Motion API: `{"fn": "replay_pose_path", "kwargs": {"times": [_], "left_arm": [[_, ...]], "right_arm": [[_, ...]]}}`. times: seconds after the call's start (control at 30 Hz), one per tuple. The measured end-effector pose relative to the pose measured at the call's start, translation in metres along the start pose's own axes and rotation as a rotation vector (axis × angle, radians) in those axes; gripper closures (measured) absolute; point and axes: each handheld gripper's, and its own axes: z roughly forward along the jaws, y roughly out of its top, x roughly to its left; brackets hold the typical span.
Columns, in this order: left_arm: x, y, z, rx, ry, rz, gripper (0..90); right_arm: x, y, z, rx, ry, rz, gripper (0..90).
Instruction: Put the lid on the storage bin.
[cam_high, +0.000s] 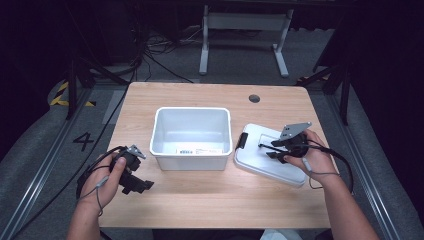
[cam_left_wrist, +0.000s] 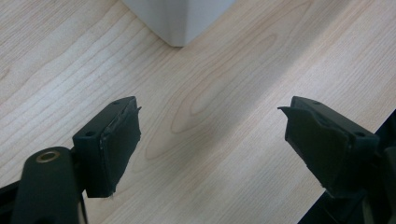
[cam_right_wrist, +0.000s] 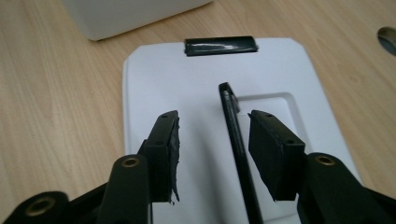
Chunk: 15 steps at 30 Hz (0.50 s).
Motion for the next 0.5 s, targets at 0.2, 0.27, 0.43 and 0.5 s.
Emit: {"fn": "replay_pose_path", "kwargs": {"times": [0.2,0.27,0.43,0.5], "left_arm": [[0.0,-0.002,0.002,0.005,0.001,-0.007,18.6],[0.0,-0.002,0.002,0.006,-0.003,-0.012,18.6],[0.002,-0.005,0.002,0.004,0.0,-0.012,18.6],[0.003,-0.005,0.002,0.007,-0.001,-0.016,18.7]], "right_arm": [[-0.007,-0.003,0.012,0.065,-0.048,-0.032,58.2],[-0.008,-0.004,0.017,0.079,-0.043,-0.027,60.8],[-0.013,-0.007,0.027,0.163,-0.049,-0.056,69.6],[-0.014,-0.007,0.029,0.18,-0.037,-0.067,73.8]]}}
